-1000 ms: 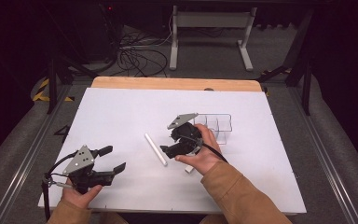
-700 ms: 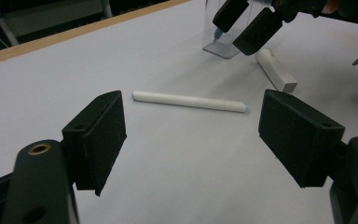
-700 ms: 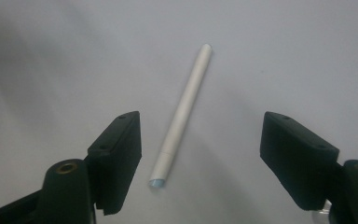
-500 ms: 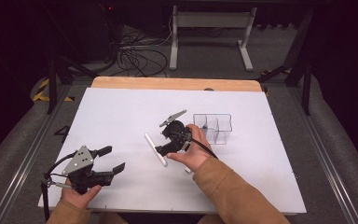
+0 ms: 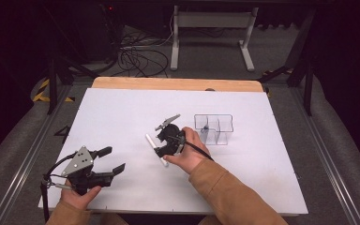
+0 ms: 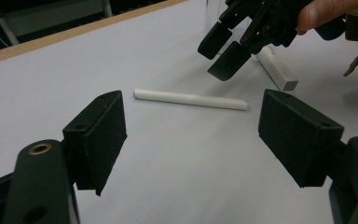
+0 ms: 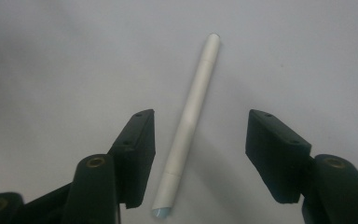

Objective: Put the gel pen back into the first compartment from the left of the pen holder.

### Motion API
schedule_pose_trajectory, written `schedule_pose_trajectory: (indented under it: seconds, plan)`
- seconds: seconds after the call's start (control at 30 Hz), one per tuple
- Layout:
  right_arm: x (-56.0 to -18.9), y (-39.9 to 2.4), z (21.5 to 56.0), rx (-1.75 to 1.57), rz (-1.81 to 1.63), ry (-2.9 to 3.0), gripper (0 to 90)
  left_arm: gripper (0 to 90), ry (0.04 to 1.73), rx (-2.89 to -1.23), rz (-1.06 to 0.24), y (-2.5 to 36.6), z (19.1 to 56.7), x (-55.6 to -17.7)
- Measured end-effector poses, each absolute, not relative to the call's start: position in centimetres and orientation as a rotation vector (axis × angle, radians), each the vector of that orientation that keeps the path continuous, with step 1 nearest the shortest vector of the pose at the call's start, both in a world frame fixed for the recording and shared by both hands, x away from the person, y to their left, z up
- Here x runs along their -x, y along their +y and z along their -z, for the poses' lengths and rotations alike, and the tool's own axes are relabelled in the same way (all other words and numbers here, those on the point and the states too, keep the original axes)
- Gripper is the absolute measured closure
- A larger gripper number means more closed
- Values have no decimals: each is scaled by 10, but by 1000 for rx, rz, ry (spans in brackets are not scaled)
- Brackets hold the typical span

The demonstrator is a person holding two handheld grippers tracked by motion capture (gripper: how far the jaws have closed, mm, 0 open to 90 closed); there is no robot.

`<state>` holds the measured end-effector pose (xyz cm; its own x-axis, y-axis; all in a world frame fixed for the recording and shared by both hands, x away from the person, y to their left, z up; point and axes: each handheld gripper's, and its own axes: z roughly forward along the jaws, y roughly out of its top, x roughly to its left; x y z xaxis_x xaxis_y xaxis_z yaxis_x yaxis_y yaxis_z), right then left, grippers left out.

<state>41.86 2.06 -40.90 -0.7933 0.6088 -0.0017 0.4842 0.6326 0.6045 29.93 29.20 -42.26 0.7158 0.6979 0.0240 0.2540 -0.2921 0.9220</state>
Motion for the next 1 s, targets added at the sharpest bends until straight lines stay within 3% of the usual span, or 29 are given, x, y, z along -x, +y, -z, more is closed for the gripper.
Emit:
schedule_pose_trajectory:
  seconds: [0.13, 0.63, 1.0]
  plan:
    - [-418, 22, 414, -957, -922, 2652, 518, 241, 737, -1867, -529, 292, 423, -300]
    - [-424, 35, 427, -1061, -929, 2658, 617, 241, 736, -1873, -531, 292, 424, -299]
    - [-429, 45, 436, -1020, -885, 2612, 629, 241, 733, -1878, -530, 292, 425, -299]
